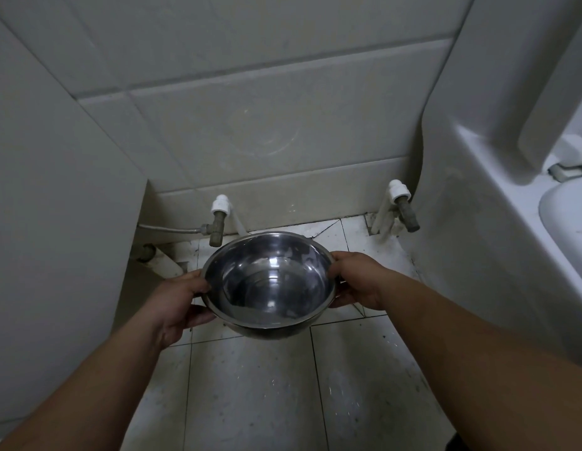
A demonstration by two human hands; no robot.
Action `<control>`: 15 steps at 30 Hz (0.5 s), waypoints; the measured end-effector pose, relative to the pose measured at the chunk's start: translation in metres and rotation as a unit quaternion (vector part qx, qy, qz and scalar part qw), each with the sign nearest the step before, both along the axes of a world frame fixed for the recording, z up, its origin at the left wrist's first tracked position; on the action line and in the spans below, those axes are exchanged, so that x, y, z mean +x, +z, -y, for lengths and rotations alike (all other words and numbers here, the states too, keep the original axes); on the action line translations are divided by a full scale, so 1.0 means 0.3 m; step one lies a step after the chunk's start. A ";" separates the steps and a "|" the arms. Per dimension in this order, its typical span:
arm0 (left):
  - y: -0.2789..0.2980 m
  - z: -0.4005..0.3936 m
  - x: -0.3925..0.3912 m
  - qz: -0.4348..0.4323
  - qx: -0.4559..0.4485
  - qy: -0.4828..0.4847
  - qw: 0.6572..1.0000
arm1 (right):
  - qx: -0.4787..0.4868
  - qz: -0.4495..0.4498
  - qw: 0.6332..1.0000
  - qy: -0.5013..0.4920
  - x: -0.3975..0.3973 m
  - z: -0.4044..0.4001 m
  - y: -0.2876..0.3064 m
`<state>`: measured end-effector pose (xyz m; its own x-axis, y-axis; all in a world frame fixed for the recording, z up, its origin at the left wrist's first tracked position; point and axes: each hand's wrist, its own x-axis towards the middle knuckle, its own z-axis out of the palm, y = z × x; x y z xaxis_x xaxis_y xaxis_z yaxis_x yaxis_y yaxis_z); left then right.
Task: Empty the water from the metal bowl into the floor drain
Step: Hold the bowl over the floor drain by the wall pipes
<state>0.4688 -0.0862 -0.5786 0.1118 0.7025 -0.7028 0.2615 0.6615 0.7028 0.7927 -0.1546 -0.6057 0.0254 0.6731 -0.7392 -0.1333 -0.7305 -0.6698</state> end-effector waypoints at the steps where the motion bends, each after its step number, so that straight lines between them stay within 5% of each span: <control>1: 0.000 0.000 0.000 0.001 0.000 -0.001 1.000 | 0.000 0.001 1.000 0.000 0.000 0.000 0.000; 15: 0.009 0.001 0.000 0.004 0.004 0.016 1.000 | 0.000 0.035 0.999 0.019 -0.006 -0.002 0.038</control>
